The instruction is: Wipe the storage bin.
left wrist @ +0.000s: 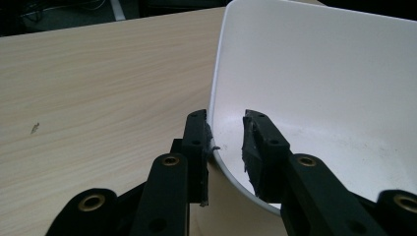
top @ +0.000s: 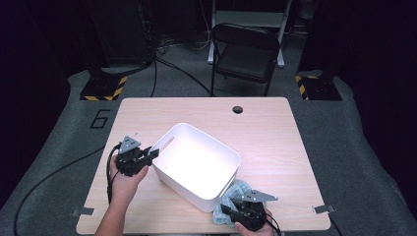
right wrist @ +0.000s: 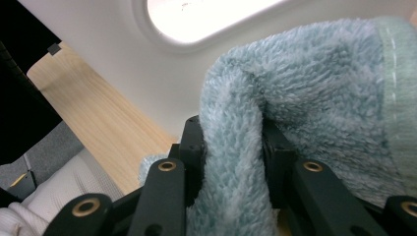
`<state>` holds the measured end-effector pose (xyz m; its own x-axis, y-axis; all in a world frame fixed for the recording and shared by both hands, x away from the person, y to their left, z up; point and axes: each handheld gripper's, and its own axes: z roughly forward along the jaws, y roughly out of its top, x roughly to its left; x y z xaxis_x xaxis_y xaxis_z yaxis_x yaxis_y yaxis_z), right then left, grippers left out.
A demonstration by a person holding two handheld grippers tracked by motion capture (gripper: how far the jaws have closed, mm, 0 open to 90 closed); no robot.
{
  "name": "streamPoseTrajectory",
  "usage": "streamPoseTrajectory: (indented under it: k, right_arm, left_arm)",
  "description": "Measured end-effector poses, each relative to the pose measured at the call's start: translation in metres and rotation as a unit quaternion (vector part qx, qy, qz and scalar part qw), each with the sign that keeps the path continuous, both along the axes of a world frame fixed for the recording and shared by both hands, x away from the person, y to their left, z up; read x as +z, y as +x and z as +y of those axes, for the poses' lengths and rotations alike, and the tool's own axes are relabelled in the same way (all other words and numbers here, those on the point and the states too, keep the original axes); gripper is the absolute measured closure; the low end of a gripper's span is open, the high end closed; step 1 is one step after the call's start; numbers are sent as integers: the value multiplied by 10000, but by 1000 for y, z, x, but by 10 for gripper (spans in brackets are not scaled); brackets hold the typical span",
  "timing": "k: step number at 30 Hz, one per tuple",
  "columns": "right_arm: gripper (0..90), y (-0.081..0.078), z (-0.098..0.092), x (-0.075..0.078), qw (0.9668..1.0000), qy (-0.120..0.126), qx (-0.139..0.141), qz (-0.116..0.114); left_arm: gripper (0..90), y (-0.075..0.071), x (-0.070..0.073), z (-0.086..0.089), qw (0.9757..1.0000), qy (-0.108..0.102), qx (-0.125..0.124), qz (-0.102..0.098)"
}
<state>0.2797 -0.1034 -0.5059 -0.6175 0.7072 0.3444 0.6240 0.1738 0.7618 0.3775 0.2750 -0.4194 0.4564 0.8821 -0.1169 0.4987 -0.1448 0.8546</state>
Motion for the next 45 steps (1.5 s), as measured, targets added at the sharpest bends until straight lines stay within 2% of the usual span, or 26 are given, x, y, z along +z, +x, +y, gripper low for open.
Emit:
streamPoseTrajectory:
  k: [5, 9, 14, 20, 26, 27, 28, 30, 32, 35, 38, 40, 45]
  right_arm:
    - [682, 5, 2, 1, 10000, -37, 39, -4]
    - [681, 12, 6, 2, 9999, -47, 115, -5]
    - [678, 17, 14, 1, 9996, -45, 279, -40]
    - [675, 16, 16, 1, 9994, -131, 294, -96]
    - [688, 13, 17, 6, 9992, -88, 367, -151]
    - [688, 10, 17, 14, 9991, -19, 372, -205]
    - [688, 10, 17, 14, 9991, -19, 372, -205]
    - [687, 7, 16, 23, 9987, 79, 406, -296]
    - [687, 2, 15, 36, 9980, 261, 371, -445]
    - [684, -4, 13, 56, 9955, 425, 391, -756]
    - [685, -10, 10, 70, 9931, 580, 371, -954]
    - [686, -10, 10, 74, 9922, 398, 382, -1115]
    - [694, -9, 13, 68, 9928, 278, 407, -1091]
  left_arm:
    - [722, -10, 0, 5, 9999, 76, 112, -16]
    - [725, -17, 1, 14, 9996, 124, 255, 46]
    - [751, -23, 1, 26, 9990, 55, 443, 85]
    - [750, -24, -1, 26, 9990, -19, 444, -18]
    - [766, -24, -2, 22, 9987, 26, 509, -48]
    - [766, -24, -2, 22, 9987, 26, 509, -48]
    - [766, -24, -2, 22, 9987, 25, 514, -49]
    - [766, -24, -2, 22, 9986, 5, 527, -56]
    - [766, -24, -2, 21, 9985, -6, 537, -54]
    - [767, -24, -2, 21, 9984, 8, 556, -47]
    - [766, -24, -2, 19, 9984, 4, 557, -55]
    - [766, -25, -2, 18, 9985, 10, 552, -60]
    - [758, -25, -3, 17, 9984, 5, 555, -95]
